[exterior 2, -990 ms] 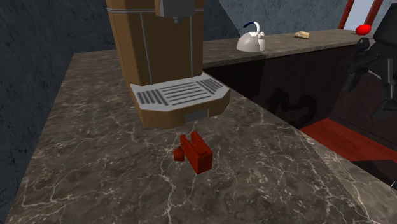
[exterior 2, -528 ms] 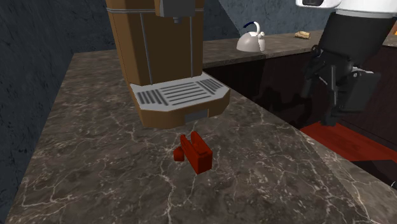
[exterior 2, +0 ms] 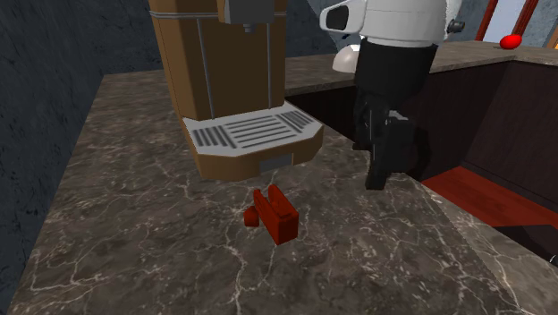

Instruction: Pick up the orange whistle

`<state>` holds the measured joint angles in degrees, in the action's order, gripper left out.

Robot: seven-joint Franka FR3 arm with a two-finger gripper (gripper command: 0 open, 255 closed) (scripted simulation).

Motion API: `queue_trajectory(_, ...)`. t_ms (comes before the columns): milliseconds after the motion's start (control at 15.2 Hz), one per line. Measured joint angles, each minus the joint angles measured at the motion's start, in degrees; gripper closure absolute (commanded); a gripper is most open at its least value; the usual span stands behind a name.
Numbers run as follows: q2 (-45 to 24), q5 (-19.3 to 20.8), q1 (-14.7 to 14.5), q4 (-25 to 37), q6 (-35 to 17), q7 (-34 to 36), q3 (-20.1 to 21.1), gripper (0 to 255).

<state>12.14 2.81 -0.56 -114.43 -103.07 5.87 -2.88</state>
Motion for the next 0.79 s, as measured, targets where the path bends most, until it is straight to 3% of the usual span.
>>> queue_trajectory(792,-28.07,-4.18,0.56,30.38,2.84,-3.03,-0.48,0)
